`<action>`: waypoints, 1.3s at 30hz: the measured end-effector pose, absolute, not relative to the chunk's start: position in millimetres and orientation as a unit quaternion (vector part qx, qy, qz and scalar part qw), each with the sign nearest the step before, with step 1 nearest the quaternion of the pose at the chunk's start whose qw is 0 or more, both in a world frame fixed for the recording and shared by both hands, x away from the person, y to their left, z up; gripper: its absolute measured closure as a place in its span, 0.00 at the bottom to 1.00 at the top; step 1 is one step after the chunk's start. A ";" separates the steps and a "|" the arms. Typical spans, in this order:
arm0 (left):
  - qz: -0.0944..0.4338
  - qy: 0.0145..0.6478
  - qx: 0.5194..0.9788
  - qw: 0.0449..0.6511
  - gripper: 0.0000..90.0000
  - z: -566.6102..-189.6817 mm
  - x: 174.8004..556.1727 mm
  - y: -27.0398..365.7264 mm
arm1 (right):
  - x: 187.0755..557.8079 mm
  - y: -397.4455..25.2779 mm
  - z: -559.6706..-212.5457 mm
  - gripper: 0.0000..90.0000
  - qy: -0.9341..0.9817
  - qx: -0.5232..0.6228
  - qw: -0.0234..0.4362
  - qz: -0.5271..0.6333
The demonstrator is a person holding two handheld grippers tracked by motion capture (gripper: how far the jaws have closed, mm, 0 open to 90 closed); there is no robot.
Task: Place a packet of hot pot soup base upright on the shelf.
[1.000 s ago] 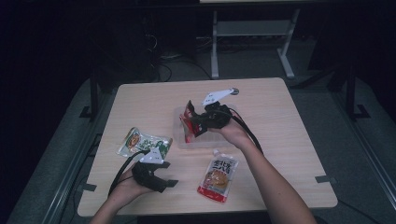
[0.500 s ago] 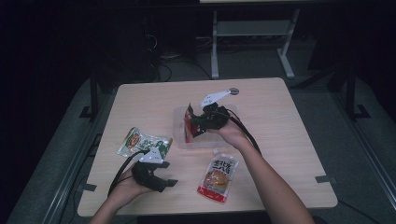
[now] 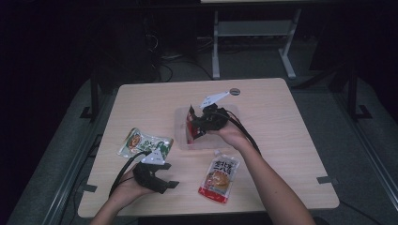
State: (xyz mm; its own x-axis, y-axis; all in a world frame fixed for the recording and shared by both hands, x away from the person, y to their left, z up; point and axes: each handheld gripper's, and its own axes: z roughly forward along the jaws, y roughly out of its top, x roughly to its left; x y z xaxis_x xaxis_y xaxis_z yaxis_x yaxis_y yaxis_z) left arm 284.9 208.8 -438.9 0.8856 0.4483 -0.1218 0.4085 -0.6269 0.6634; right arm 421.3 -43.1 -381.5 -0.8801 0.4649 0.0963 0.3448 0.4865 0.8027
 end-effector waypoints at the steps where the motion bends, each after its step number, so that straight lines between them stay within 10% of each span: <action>1: 0.027 0.238 0.901 0.361 0.27 -439.1 285.0 208.7 | 421.0 -43.2 -381.3 0.90 0.859 0.236 0.066 0.450; 13: 0.029 0.232 0.905 0.356 0.26 -439.0 286.5 208.6 | 413.6 -49.9 -370.8 0.58 0.851 0.241 0.069 0.462; 39: 0.021 0.249 0.896 0.367 0.25 -441.5 285.6 204.5 | 360.9 -110.7 -360.9 0.37 0.858 0.237 0.075 0.449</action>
